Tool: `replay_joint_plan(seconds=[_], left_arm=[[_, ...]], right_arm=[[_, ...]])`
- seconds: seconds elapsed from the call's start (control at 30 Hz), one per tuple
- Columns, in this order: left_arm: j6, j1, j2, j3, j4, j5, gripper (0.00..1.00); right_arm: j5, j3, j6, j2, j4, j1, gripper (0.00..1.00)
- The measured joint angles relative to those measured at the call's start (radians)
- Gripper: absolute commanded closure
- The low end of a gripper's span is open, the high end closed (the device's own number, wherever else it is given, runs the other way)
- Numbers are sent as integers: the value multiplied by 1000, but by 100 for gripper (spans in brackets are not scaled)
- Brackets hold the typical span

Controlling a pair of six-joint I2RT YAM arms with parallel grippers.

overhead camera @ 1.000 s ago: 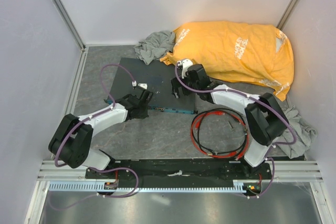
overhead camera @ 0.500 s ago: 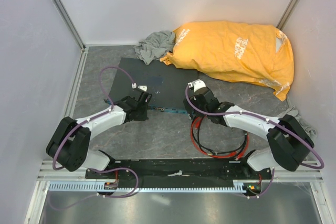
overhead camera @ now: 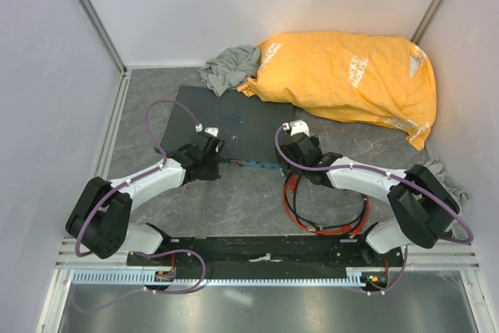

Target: Insert the plug into the switch port

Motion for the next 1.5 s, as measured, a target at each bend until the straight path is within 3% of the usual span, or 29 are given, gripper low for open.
replay_joint_plan(seconds=[0.43,0.8,1.17,1.5], left_arm=[[0,0,-5,-2,3,23,98],[0,-1,-6,-11,28,65,98],[-6,-21,75,23,18,2,99],[-6,-31,127,99,-8,-63,98]], right_arm=[[-25,-6,126,1,-18,-136,2],[-100,-19,103,-31,-3,-199,2],[-187,5,78,-153,11,-160,2],[-183,5,61,-163,12,-95,2]])
